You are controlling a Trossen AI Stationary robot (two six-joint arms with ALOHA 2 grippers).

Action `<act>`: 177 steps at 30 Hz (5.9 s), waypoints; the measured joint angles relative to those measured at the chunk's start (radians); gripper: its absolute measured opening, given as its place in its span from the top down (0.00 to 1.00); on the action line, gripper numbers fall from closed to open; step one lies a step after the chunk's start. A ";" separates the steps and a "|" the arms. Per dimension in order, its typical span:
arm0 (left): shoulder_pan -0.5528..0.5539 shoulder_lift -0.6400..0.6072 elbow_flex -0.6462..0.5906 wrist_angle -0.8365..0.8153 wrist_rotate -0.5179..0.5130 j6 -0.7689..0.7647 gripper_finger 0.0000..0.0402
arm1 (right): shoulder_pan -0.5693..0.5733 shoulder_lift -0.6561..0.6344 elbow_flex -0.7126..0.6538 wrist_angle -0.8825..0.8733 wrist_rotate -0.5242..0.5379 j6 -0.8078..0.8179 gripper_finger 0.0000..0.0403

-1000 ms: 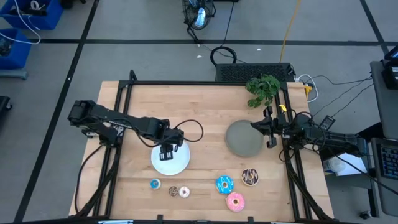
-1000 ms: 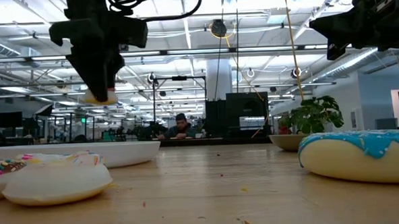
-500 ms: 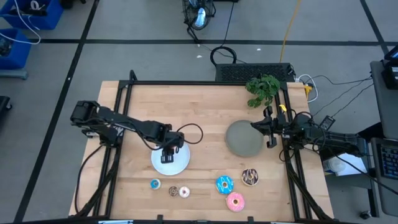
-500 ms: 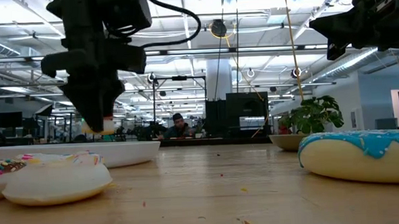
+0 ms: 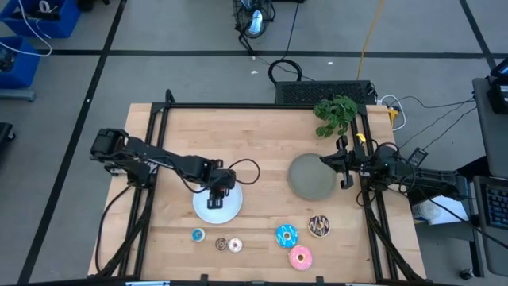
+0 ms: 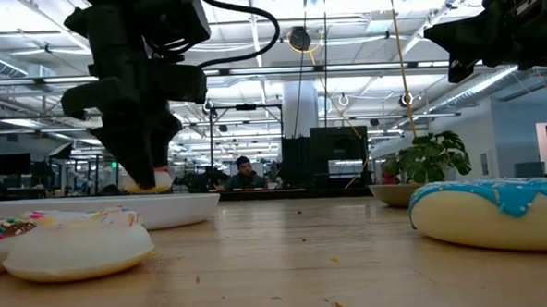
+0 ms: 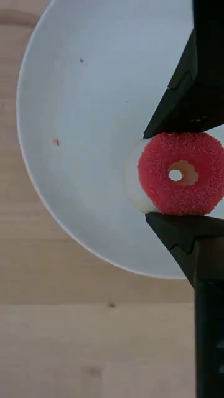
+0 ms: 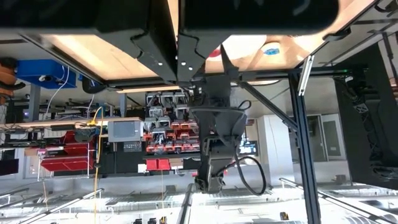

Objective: Pick & Place donuts
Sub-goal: Put the small orange donut on the white plate, then put the small blue donut on the white plate

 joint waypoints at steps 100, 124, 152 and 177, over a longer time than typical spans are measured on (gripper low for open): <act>-0.531 -0.028 0.234 -0.321 -0.029 -0.582 0.88 | 0.000 0.000 0.000 0.050 -0.001 0.011 1.00; -0.604 -0.028 0.234 -0.335 -0.128 -0.719 0.81 | 0.000 0.000 0.000 0.044 -0.001 0.011 1.00; -0.634 -0.028 0.125 -0.226 -0.043 -0.835 0.17 | 0.000 0.000 0.000 0.030 -0.001 0.009 1.00; -0.595 0.002 -0.073 0.062 -0.006 -0.776 0.17 | 0.000 0.000 0.000 0.029 -0.001 0.010 1.00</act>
